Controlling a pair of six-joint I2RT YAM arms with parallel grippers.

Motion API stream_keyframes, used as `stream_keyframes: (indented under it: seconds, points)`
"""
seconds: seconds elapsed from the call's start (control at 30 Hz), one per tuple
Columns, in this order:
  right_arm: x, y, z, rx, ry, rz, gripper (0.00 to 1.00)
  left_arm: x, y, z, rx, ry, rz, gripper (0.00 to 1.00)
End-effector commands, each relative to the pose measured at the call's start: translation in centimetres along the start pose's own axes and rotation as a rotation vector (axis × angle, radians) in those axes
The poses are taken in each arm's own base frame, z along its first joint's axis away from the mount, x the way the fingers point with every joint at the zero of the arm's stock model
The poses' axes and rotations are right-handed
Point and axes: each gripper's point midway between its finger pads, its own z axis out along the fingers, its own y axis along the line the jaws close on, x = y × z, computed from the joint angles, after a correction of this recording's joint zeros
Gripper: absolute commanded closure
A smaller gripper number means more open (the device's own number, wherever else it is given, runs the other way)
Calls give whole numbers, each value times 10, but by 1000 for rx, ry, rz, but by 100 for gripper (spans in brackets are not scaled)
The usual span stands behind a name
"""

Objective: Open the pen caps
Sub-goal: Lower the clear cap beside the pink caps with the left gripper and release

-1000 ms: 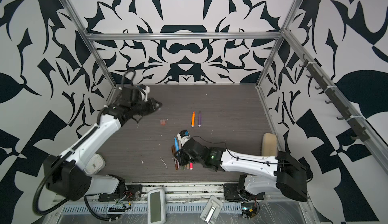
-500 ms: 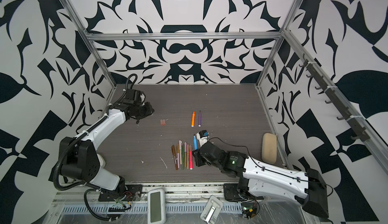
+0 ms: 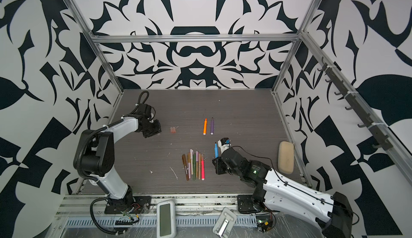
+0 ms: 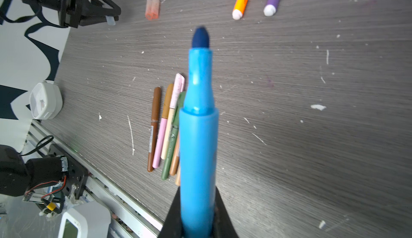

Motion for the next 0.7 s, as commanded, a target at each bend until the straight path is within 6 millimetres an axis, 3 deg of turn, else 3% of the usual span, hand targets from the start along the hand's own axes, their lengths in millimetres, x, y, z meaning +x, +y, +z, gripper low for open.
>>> stream_keyframes:
  seconds: [0.0, 0.27, 0.5, 0.67]
  points:
    - [2, -4, -1, 3, 2, 10, 100, -6, -11, 7, 53, 29, 22, 100]
    - [6, -8, 3, 10, 13, 30, 100, -7, -27, 24, 135, 88, 0, 99]
    - [9, -13, 5, 22, 17, 42, 100, -4, -33, 28, 180, 106, -12, 79]
    - [9, -13, 6, 27, 17, 43, 100, -3, -37, 24, 199, 106, -9, 76]
